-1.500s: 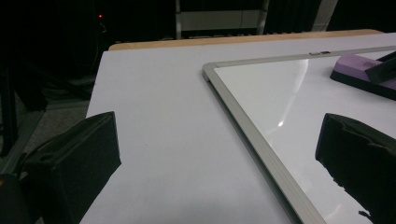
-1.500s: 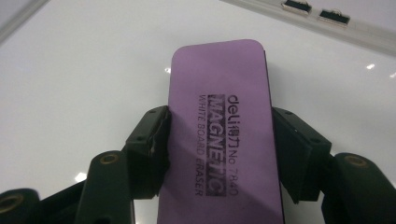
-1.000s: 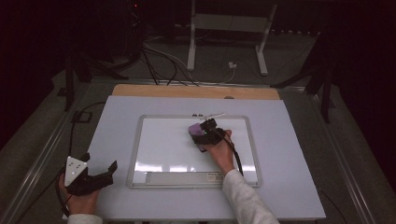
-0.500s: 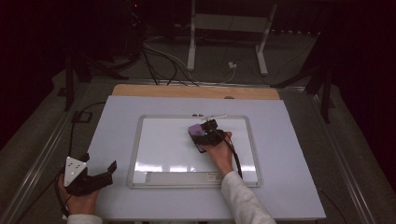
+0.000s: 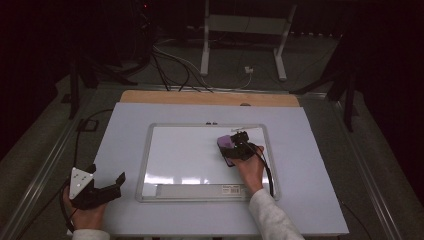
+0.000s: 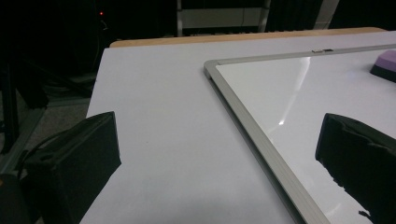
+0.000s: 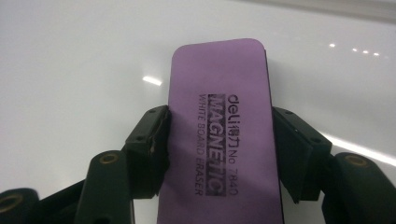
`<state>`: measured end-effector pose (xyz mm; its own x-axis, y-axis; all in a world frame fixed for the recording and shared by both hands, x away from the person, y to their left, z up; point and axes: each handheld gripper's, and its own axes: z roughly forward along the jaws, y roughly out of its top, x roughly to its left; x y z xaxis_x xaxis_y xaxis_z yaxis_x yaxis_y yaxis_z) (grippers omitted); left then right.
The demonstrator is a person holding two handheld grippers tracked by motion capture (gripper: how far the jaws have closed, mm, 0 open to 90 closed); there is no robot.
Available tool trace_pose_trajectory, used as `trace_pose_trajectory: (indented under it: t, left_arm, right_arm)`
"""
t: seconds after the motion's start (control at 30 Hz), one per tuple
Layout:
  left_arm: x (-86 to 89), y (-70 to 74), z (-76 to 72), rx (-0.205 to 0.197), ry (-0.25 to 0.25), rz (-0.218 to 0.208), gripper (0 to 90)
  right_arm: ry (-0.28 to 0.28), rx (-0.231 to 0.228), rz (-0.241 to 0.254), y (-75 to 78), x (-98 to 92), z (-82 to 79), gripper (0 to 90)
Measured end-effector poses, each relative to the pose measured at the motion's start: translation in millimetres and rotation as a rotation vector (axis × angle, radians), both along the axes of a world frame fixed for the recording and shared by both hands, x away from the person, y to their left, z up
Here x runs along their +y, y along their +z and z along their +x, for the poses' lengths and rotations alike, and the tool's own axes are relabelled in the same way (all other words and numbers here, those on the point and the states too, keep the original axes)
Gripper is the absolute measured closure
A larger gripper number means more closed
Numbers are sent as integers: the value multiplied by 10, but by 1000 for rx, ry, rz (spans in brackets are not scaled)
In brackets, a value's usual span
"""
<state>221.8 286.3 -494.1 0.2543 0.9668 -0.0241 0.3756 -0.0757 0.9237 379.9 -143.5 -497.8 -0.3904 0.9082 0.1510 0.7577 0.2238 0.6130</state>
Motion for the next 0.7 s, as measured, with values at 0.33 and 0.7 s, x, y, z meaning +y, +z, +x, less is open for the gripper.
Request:
trace_pose_trajectory:
  t: [0.33,0.7]
  left_arm:
    - [4,-1,-4,0,-1,0,6]
    - [-3,0,-4,0,-2,1,6]
  right_arm:
    - [56,15,5,9,-35,-104,384]
    - [129,-142,-63,167,86,-317,281]
